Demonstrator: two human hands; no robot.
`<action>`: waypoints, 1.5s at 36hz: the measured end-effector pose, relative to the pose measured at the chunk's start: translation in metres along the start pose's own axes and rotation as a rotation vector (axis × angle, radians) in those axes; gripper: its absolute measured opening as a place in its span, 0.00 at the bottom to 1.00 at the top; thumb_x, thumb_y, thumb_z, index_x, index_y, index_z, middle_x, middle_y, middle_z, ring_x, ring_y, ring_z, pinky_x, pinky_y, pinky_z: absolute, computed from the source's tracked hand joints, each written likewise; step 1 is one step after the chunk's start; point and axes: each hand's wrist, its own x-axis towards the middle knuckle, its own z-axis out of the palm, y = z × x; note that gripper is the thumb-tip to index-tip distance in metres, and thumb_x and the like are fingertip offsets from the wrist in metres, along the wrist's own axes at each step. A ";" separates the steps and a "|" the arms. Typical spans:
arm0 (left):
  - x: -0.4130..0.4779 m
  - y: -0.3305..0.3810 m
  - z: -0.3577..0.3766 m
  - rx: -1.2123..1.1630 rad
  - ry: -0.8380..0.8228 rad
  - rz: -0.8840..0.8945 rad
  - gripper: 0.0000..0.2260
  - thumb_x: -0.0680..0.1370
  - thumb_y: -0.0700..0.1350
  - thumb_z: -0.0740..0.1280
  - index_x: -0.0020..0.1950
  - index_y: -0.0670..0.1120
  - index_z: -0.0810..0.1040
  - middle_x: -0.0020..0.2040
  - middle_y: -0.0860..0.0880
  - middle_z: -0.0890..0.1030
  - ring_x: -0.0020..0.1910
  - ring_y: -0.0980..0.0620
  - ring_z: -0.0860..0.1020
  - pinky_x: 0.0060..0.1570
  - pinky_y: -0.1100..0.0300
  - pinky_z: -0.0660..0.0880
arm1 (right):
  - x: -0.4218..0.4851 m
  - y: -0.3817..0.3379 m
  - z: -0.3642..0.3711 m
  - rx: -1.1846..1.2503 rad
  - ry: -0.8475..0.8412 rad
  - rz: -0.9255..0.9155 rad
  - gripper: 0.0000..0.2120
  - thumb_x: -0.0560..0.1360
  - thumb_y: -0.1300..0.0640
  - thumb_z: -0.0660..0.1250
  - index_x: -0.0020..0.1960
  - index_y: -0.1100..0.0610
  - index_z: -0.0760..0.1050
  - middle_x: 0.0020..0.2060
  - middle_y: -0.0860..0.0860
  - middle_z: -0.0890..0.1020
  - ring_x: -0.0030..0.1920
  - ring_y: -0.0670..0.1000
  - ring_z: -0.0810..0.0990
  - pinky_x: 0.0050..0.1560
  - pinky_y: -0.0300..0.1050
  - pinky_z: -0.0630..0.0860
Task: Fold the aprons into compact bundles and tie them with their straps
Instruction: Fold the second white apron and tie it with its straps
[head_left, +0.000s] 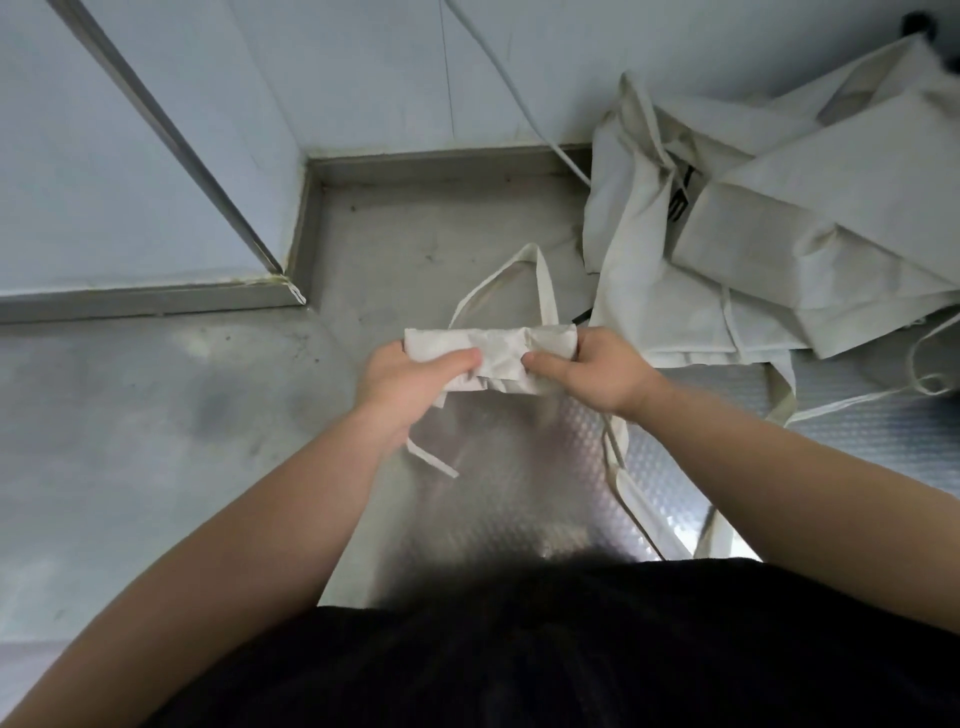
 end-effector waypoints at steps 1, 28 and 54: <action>0.002 0.000 0.001 0.056 0.021 0.011 0.09 0.64 0.50 0.78 0.37 0.50 0.80 0.37 0.54 0.83 0.37 0.55 0.81 0.40 0.60 0.78 | 0.001 -0.003 -0.001 -0.054 -0.012 -0.018 0.12 0.75 0.47 0.67 0.52 0.54 0.80 0.46 0.49 0.81 0.50 0.50 0.79 0.50 0.38 0.73; 0.000 0.003 0.019 0.931 -0.139 0.270 0.12 0.72 0.52 0.68 0.48 0.45 0.74 0.45 0.46 0.78 0.45 0.43 0.77 0.37 0.58 0.68 | 0.013 -0.033 0.024 -0.260 -0.149 0.082 0.15 0.77 0.52 0.60 0.36 0.60 0.72 0.32 0.54 0.73 0.30 0.50 0.69 0.29 0.41 0.64; 0.009 0.034 0.012 1.017 -0.421 0.203 0.13 0.73 0.48 0.68 0.31 0.46 0.74 0.32 0.46 0.72 0.34 0.47 0.71 0.31 0.59 0.63 | 0.016 -0.040 0.011 -0.776 -0.255 -0.018 0.20 0.80 0.52 0.58 0.31 0.57 0.62 0.28 0.52 0.67 0.31 0.52 0.69 0.27 0.40 0.60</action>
